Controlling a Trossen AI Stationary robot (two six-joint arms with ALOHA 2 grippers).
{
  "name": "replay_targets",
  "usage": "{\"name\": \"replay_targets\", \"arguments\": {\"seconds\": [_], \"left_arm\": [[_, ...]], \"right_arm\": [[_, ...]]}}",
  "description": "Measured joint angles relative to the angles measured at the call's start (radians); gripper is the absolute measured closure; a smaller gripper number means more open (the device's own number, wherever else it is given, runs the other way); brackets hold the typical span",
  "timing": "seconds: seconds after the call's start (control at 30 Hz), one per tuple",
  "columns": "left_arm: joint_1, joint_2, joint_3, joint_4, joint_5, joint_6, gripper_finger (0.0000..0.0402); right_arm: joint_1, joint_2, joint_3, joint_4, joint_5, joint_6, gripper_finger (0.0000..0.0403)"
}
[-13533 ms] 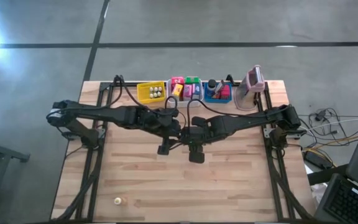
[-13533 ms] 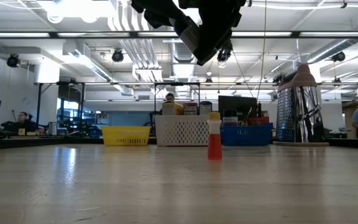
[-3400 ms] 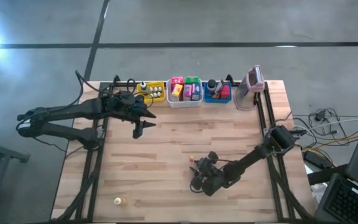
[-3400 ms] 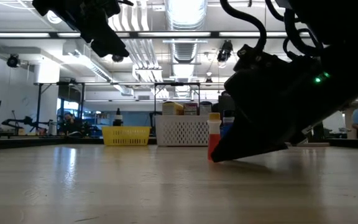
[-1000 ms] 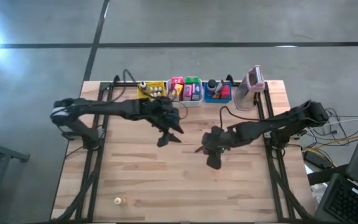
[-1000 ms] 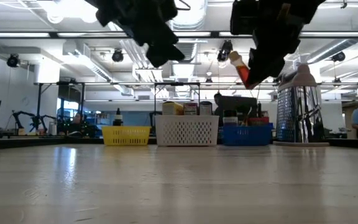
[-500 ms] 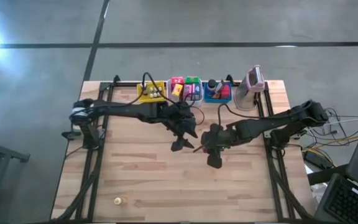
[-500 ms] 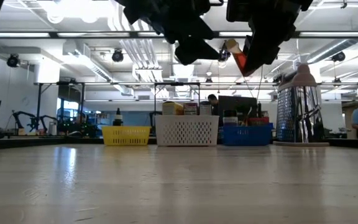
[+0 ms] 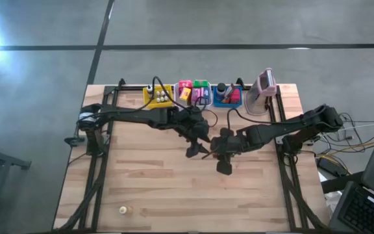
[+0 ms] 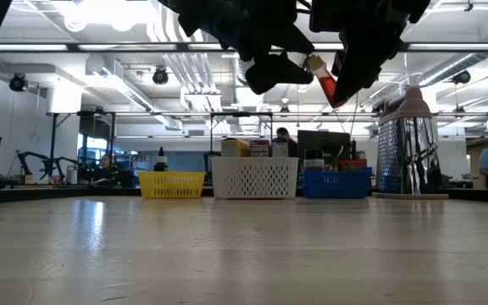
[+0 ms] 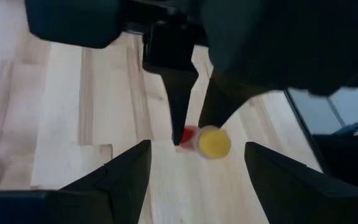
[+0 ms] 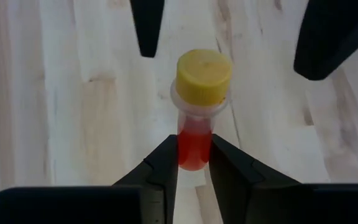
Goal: Pick & Place Kitchen Items
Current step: Put the yellow food coloring bottle into the yellow basket
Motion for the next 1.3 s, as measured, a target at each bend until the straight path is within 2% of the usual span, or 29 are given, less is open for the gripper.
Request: {"name": "replay_targets", "arguments": {"seconds": [0.2, 0.5, 0.63, 0.73, 0.83, 0.97, 1.13, 1.3], "left_arm": [[0.000, 0.000, 0.000, 0.005, -0.079, -0.103, 0.0138], [0.002, -0.003, -0.002, 0.003, -0.082, -0.235, 0.0138], [0.024, -0.035, -0.002, -0.152, -0.049, -0.215, 0.0138], [0.045, -0.088, -0.019, -0.218, -0.101, -0.202, 0.0138], [0.059, -0.120, -0.050, -0.160, -0.140, -0.258, 0.0138], [0.057, -0.123, -0.087, -0.007, -0.097, -0.370, 0.0138], [0.058, -0.116, -0.087, 0.030, -0.094, -0.430, 0.0138], [0.058, -0.116, -0.085, 0.091, -0.141, -0.470, 0.0138]], "right_arm": [[0.000, 0.000, 0.000, -0.028, 0.042, -0.001, 0.0332], [0.000, 0.000, 0.004, -0.051, 0.120, -0.034, 0.0326], [0.000, 0.000, 0.026, -0.107, 0.153, -0.047, 0.0330], [0.001, 0.000, 0.041, -0.138, 0.192, -0.065, 0.0338], [0.001, 0.000, 0.052, -0.141, 0.203, -0.094, 0.0338], [0.001, 0.000, 0.057, -0.153, 0.250, -0.120, 0.0328], [0.000, 0.000, 0.078, -0.204, 0.327, -0.120, 0.0327], [-0.004, 0.000, 0.109, -0.227, 0.379, -0.127, 0.0339]]}}
